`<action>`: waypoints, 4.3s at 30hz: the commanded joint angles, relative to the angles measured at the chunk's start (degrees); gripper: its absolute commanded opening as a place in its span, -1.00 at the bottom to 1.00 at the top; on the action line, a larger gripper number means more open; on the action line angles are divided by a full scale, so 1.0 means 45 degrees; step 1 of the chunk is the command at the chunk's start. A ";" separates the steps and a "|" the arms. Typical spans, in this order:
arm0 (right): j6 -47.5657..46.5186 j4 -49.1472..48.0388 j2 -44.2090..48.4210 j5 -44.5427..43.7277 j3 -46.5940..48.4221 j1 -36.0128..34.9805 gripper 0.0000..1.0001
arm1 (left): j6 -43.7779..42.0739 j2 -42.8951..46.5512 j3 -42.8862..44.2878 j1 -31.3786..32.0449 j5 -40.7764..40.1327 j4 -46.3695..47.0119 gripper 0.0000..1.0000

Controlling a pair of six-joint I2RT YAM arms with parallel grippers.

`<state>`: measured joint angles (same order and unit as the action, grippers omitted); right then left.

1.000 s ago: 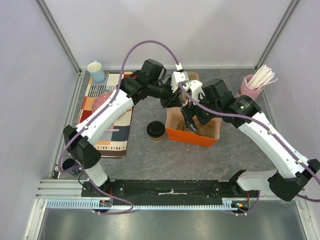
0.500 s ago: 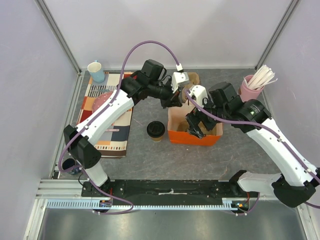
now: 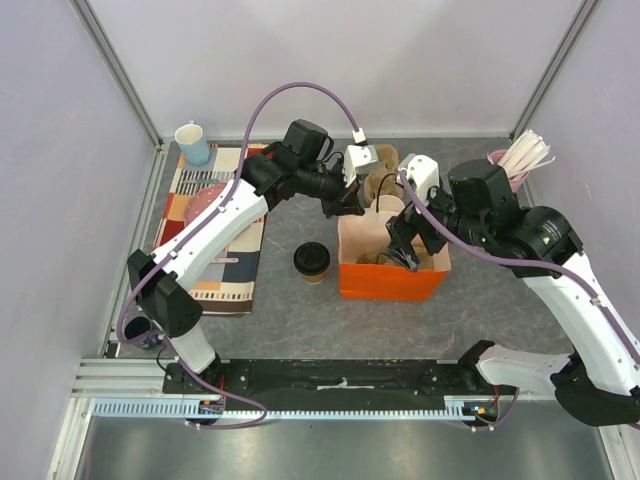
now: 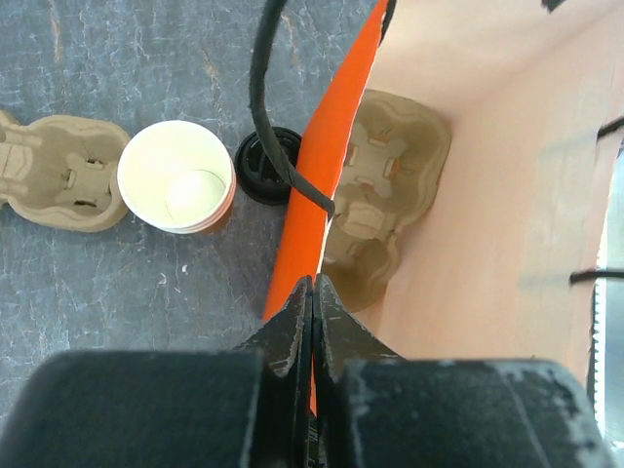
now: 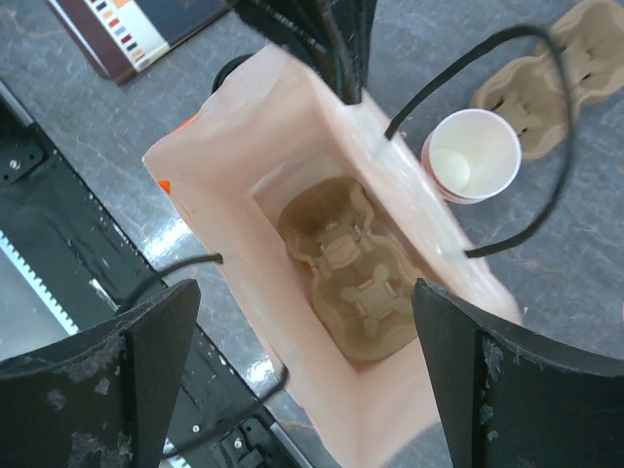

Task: Pack the takeout coffee

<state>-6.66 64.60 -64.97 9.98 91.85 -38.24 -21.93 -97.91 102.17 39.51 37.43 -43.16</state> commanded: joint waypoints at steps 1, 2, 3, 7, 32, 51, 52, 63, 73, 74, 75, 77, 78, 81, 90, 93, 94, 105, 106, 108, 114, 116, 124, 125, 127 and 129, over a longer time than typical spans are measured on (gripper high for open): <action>0.0618 -0.0156 -0.0385 -0.1316 0.0682 0.0040 0.96 | 0.0147 -0.0078 0.0108 -0.0029 0.0432 0.0215 -0.92; 0.0697 -0.0175 -0.0444 -0.1628 0.0643 0.0040 0.96 | 0.0090 -0.0137 0.0108 -0.0029 0.0471 0.0157 -0.92; 0.0775 -0.0156 -0.0522 -0.2134 0.0643 0.0040 0.96 | 0.0108 -0.0156 0.0089 -0.0029 0.0529 0.0137 -0.93; 0.0834 -0.0408 -0.0680 -0.2139 0.0720 0.0040 0.96 | 0.0069 -0.0274 0.0166 -0.0029 0.0530 0.0001 -0.86; 0.0679 -0.0644 -0.1558 -0.3292 0.2106 0.0021 0.96 | 0.0792 -0.0060 0.2061 -0.0107 -0.1072 -0.0116 0.99; -0.0279 -0.0507 -0.1325 -0.1534 0.4139 0.0021 0.96 | 0.0873 0.3084 -0.0298 -0.3795 0.0119 -0.1698 0.94; -0.0317 -0.0488 -0.1266 -0.1553 0.4061 0.0040 0.96 | 0.0077 0.3414 -0.0747 -0.3915 0.0062 -0.1757 0.96; -0.0416 -0.0723 -0.1031 -0.1202 0.3143 0.0040 0.96 | -0.3987 0.4706 -0.6610 -0.3742 0.0781 -0.1169 0.45; -0.0377 -0.0742 -0.0660 -0.1201 0.2616 0.0021 0.96 | -1.0632 0.3985 -0.7666 -0.3565 0.3439 -0.2520 0.18; -0.0357 -0.0781 -0.0641 -0.1182 0.2577 0.0040 0.96 | -1.0595 0.3868 -0.7627 -0.3487 0.3382 -0.2287 0.16; -0.0357 -0.0781 -0.0582 -0.1163 0.2518 0.0040 0.96 | -1.0324 0.3751 -0.7626 -0.3254 0.3227 -0.2014 0.12; -0.0376 -0.0781 -0.0465 -0.1182 0.2362 0.0021 0.96 | -1.0379 0.3438 -0.7646 -0.2941 0.2447 -0.1621 0.08; -0.0376 -0.0781 -0.0426 -0.1163 0.2323 0.0040 0.96 | -1.0573 0.3340 -0.7665 -0.2630 0.2212 -0.1582 0.08; -0.0396 -0.0781 -0.0367 -0.1182 0.2225 0.0021 0.96 | -1.0848 0.3047 -0.7783 -0.2218 0.1683 -0.1543 0.08; -0.0513 -0.0781 -0.0309 -0.1046 0.1952 0.0040 0.96 | -1.0829 0.2344 -0.7821 -0.2178 0.0823 -0.0761 0.06; -0.0552 -0.0781 -0.0270 -0.1045 0.1893 0.0040 0.96 | -1.0810 0.2226 -0.7958 -0.2139 0.0706 -0.0644 -0.02; -0.0552 -0.0762 -0.0269 -0.1045 0.1893 0.0021 0.96 | -1.0790 0.2207 -0.7978 -0.2081 0.0725 -0.0625 -0.03; -0.0591 -0.0723 -0.0230 -0.0928 0.1873 0.0040 0.96 | -1.0556 0.1992 -0.8153 -0.1807 0.0530 -0.0585 -0.36; -0.0591 -0.0742 -0.0230 -0.0909 0.1873 0.0021 0.96 | -1.0556 0.1992 -0.8154 -0.1807 0.0472 -0.0643 -0.37; -0.0611 -0.0703 -0.0250 -0.0870 0.1893 0.0040 0.96 | -1.0556 0.1992 -0.8154 -0.1787 0.0296 -0.0644 -0.37; -0.0630 -0.0567 -0.0288 -0.0616 0.1854 0.0021 0.96 | -1.0303 0.2069 -0.8018 -0.1787 0.0061 -0.0625 -0.95; -0.0669 -0.0469 -0.0308 -0.0616 0.1834 0.0021 0.96 | -1.0029 0.2244 -0.7881 -0.1787 0.0255 -0.0760 -0.95; -0.1470 -0.0371 0.0472 0.1585 0.2049 0.0021 0.96 | -0.7297 0.3201 -0.7548 -0.1787 -0.0114 -0.0781 -0.96; -0.1567 -0.0351 0.0628 0.1978 0.1991 0.0040 0.96 | -0.7043 0.3377 -0.7568 -0.1787 -0.0289 -0.0723 -0.95; -0.1918 -0.0176 0.0726 0.3243 0.1835 0.0021 0.96 | -0.6261 0.3845 -0.7587 -0.1807 -0.0524 -0.0625 -0.95; -0.1939 0.0038 0.0708 0.3699 0.1620 0.0021 0.96 | -0.5560 0.4332 -0.7588 -0.1807 -0.0895 -0.0586 -0.96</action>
<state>-12.93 63.53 -62.76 17.45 99.88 -38.24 -56.18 -83.64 65.95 31.27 35.77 -46.98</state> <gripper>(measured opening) 0.979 0.044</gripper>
